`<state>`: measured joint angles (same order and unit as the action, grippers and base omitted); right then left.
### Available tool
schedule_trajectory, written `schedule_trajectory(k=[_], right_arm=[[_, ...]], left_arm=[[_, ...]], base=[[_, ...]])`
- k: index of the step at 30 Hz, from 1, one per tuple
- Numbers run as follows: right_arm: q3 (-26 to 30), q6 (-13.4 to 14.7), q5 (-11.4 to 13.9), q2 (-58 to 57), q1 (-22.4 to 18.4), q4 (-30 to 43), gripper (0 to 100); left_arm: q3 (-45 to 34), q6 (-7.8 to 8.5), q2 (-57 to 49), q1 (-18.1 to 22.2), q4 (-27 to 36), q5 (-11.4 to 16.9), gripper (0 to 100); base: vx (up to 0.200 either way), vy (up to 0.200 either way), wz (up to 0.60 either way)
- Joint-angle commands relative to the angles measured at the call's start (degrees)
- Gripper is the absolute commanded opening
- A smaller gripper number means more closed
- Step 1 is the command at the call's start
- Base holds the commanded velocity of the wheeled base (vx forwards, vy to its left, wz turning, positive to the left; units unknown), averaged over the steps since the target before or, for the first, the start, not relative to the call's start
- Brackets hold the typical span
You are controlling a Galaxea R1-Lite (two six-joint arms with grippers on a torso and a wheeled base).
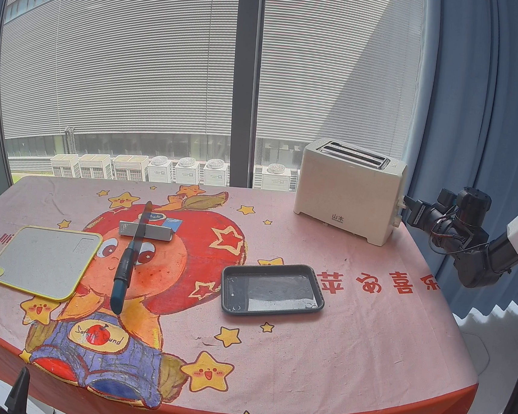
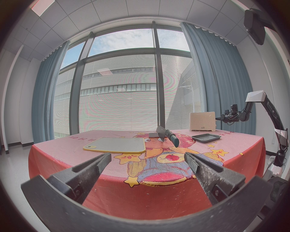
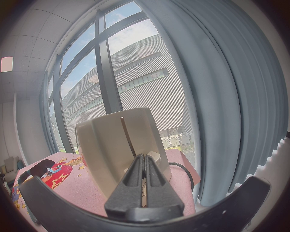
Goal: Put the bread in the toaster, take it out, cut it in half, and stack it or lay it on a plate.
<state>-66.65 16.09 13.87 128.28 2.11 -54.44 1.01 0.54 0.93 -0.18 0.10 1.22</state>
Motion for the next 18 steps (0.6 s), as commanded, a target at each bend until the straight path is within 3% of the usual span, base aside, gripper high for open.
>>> schedule_trajectory(k=[1, 12, 18], right_arm=[[-0.2, 0.0, 0.0, -0.1, 0.1, -0.6, 0], [2.1, 0.0, -0.7, -5.9, 0.5, -0.8, 0], [7.1, -1.2, -0.7, -10.7, 1.5, -5.0, 0]], left_arm=[[-1.0, -0.01, -0.9, 0.0, 0.0, 0.0, 100], [-1.0, -0.01, -0.9, 0.0, 0.0, 0.0, 100], [-1.0, -0.01, -0.9, 0.0, 0.0, 0.0, 100]], base=[[0.000, 0.000, 0.00], [0.000, 0.000, 0.00], [0.000, 0.000, 0.00]])
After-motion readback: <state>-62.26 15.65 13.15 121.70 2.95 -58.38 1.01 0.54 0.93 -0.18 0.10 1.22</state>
